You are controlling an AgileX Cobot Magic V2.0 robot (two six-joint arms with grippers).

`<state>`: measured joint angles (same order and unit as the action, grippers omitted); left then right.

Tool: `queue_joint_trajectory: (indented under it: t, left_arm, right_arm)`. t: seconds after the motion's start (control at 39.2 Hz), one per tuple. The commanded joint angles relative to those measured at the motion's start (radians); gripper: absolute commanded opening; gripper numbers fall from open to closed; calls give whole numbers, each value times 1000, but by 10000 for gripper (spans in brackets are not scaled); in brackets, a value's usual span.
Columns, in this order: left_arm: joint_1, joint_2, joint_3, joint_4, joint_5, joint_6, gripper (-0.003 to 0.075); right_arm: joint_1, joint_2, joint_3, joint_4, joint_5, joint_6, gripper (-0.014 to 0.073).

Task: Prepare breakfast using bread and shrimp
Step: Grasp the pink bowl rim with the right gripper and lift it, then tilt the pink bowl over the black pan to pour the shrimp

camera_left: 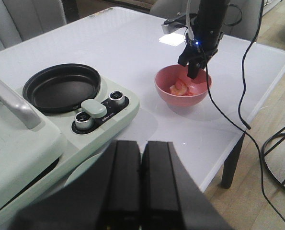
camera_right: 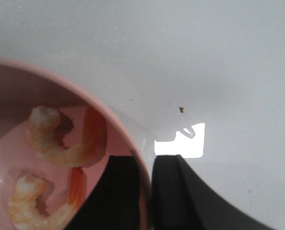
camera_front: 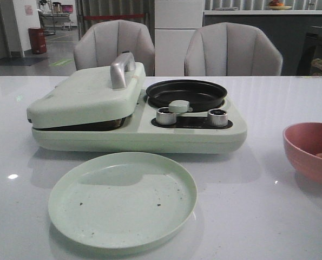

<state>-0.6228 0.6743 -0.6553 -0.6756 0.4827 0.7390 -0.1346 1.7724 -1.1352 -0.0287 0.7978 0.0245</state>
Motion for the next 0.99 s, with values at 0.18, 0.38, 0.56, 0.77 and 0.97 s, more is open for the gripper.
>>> queue_joint_trajectory:
  t: [0.18, 0.38, 0.56, 0.77, 0.97]
  left_arm:
    - [-7, 3, -29, -32, -71, 1, 99]
    - [-7, 3, -29, -32, -71, 1, 99]
    - [-7, 3, -29, -32, -71, 1, 99]
    - [-7, 3, -29, -32, -71, 1, 99]
    - [-7, 3, -29, -32, -71, 1, 99]
  right_arm:
    - [3, -105, -96, -1, 10, -12, 12]
    - [133, -156, -385, -88, 105, -12, 19]
    - [343, -112, -612, -410, 142, 92, 19]
    - [541, 18, -773, -801, 226, 237, 19]
    - [645, 122, -839, -1043, 258, 330, 19]
